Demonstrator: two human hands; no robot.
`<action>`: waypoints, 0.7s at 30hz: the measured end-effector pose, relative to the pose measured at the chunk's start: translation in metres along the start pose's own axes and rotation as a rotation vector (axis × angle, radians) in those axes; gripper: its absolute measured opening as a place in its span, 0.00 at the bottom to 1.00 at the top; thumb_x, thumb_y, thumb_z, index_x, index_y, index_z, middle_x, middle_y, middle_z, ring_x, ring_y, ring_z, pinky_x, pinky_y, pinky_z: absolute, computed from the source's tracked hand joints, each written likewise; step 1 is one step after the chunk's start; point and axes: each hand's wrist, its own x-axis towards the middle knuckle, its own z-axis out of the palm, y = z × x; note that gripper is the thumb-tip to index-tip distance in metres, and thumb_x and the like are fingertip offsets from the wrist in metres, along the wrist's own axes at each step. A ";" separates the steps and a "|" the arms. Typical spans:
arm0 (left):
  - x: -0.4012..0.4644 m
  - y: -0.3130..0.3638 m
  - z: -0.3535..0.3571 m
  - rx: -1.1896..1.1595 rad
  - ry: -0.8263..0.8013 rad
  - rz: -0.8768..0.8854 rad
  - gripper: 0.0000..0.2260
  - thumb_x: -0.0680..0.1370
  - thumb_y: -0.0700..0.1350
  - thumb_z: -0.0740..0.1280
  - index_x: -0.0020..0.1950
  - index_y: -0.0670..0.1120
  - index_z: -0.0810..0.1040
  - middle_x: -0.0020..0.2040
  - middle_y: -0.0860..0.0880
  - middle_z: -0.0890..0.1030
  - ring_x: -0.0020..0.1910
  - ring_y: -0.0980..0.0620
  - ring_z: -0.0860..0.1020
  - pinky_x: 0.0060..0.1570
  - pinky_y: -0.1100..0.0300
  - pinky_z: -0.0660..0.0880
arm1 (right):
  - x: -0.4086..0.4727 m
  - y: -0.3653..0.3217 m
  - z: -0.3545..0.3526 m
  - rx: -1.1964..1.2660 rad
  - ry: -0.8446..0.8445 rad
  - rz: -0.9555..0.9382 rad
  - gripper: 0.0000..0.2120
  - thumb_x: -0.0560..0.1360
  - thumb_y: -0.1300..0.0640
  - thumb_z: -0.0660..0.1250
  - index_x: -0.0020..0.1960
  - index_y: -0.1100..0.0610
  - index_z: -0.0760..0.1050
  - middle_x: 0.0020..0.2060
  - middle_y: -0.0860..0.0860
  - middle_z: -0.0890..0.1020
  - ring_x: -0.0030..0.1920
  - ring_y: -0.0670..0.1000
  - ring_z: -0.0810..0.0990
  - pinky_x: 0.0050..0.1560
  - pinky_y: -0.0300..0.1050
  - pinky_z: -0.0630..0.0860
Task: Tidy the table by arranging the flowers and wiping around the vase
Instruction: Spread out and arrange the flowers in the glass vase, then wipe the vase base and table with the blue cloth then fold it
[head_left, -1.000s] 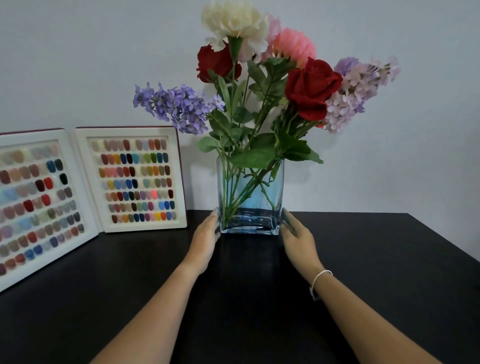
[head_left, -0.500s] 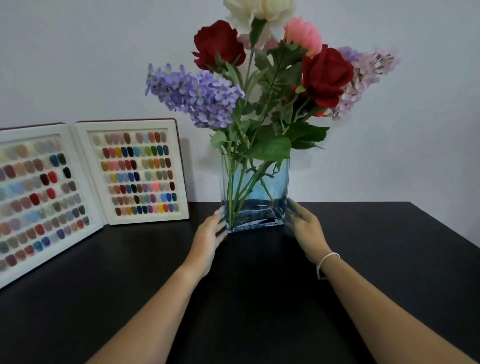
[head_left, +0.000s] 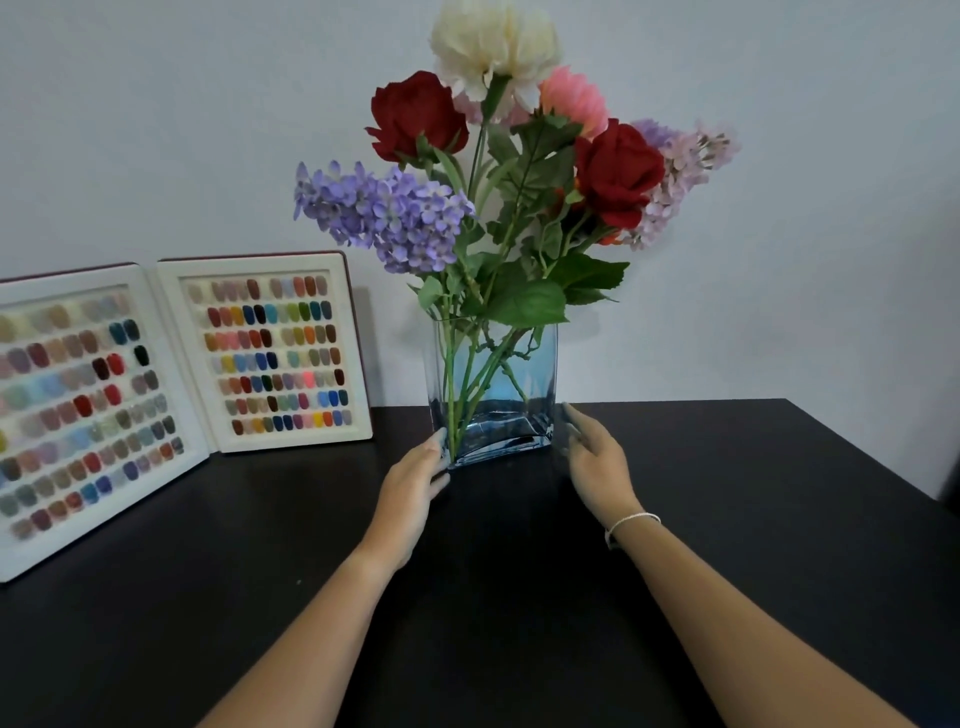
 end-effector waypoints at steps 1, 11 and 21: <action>-0.006 0.001 0.000 0.013 -0.004 0.003 0.18 0.81 0.45 0.53 0.70 0.44 0.64 0.71 0.45 0.67 0.67 0.49 0.68 0.64 0.55 0.67 | -0.005 -0.001 -0.002 -0.016 -0.002 -0.014 0.20 0.77 0.68 0.53 0.66 0.56 0.67 0.66 0.53 0.70 0.65 0.51 0.68 0.67 0.54 0.66; -0.080 0.016 -0.002 0.057 -0.003 0.010 0.17 0.80 0.45 0.54 0.69 0.44 0.66 0.70 0.45 0.68 0.64 0.52 0.69 0.65 0.53 0.68 | -0.081 -0.020 -0.032 -0.146 -0.032 -0.091 0.20 0.76 0.66 0.57 0.66 0.53 0.68 0.65 0.53 0.72 0.65 0.50 0.69 0.67 0.50 0.67; -0.147 0.027 0.019 0.155 -0.091 0.043 0.16 0.80 0.45 0.56 0.67 0.48 0.68 0.68 0.48 0.71 0.64 0.53 0.70 0.59 0.59 0.70 | -0.150 -0.056 -0.080 -0.247 -0.020 -0.228 0.19 0.75 0.62 0.63 0.64 0.51 0.69 0.58 0.46 0.73 0.58 0.43 0.71 0.46 0.18 0.66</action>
